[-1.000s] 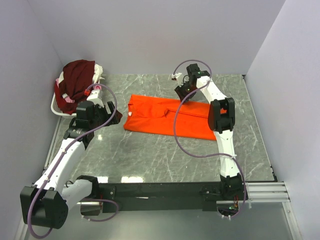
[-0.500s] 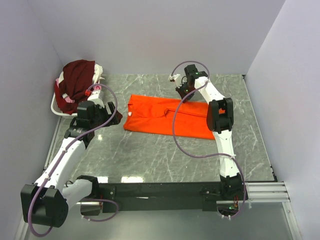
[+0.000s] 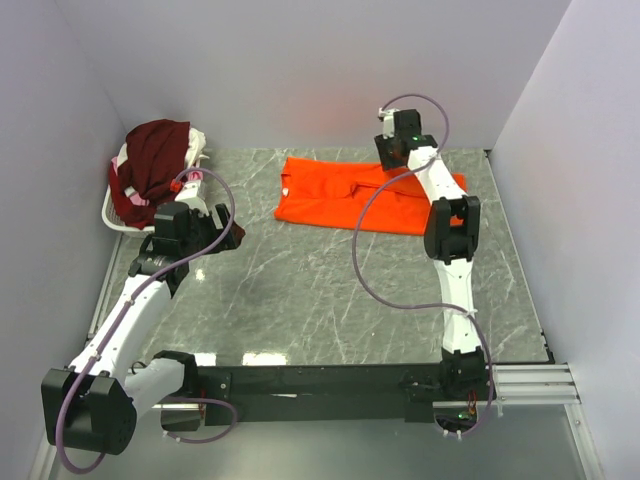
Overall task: Fold and stack the t-shirts
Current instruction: Fold the tshirt
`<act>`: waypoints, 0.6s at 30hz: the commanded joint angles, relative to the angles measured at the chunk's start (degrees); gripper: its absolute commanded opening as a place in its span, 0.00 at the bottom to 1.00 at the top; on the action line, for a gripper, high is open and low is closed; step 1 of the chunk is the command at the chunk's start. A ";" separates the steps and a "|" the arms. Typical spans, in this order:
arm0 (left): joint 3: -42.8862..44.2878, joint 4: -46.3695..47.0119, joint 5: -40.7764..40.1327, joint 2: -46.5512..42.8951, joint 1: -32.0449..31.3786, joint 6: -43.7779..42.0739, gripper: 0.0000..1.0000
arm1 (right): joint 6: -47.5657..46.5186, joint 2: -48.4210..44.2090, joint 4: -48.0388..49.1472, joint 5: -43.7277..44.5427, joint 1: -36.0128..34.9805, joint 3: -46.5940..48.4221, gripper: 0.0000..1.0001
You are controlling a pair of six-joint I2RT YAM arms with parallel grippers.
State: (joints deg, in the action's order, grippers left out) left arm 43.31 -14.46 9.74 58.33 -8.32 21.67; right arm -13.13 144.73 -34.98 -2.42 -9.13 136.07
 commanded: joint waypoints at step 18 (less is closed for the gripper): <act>-0.15 2.50 4.24 -6.47 0.23 -0.31 0.83 | -32.93 -41.19 1.14 -7.98 1.13 -55.10 0.69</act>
State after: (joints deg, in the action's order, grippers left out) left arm 43.31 -14.39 11.79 53.23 -8.29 21.71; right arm -42.15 102.19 -35.11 -13.41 -7.68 85.82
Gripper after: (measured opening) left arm 0.830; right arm 0.713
